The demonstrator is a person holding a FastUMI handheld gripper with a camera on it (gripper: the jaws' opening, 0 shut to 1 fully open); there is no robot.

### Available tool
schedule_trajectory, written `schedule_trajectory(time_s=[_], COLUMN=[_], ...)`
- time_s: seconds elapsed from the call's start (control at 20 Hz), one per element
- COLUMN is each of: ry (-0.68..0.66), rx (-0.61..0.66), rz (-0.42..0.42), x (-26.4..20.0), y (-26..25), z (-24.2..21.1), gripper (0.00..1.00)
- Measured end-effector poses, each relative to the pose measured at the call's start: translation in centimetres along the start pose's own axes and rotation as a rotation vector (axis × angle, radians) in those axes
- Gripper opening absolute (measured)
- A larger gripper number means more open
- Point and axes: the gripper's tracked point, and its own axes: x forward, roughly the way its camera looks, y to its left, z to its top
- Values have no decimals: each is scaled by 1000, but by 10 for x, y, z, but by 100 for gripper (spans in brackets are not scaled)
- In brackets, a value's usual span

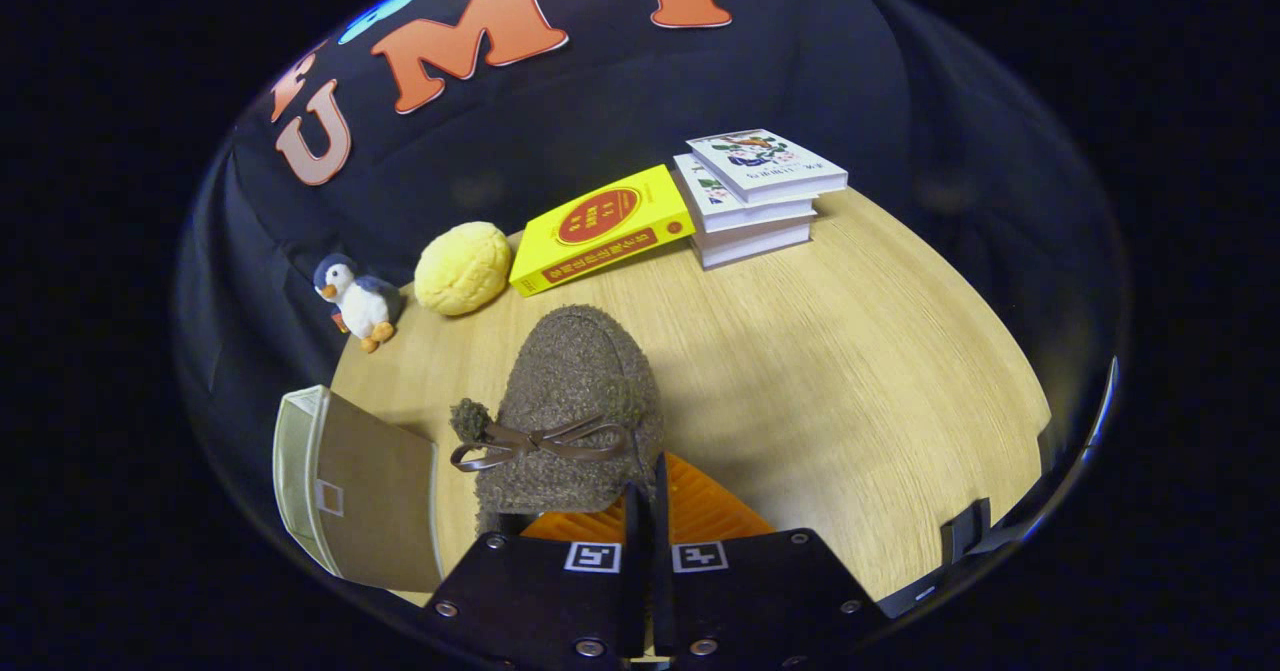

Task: Open the storage box then place both shoes into the box .Put the left shoe in first, then the right shoe, with the right side of both shoes facing outward in a uniform manner.

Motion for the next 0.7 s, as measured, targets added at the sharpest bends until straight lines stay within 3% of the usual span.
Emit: schedule_trajectory(time_s=[0.7], ry=[16], rx=[-144], rz=[135], x=[-45], y=[191], z=[-10], gripper=[4])
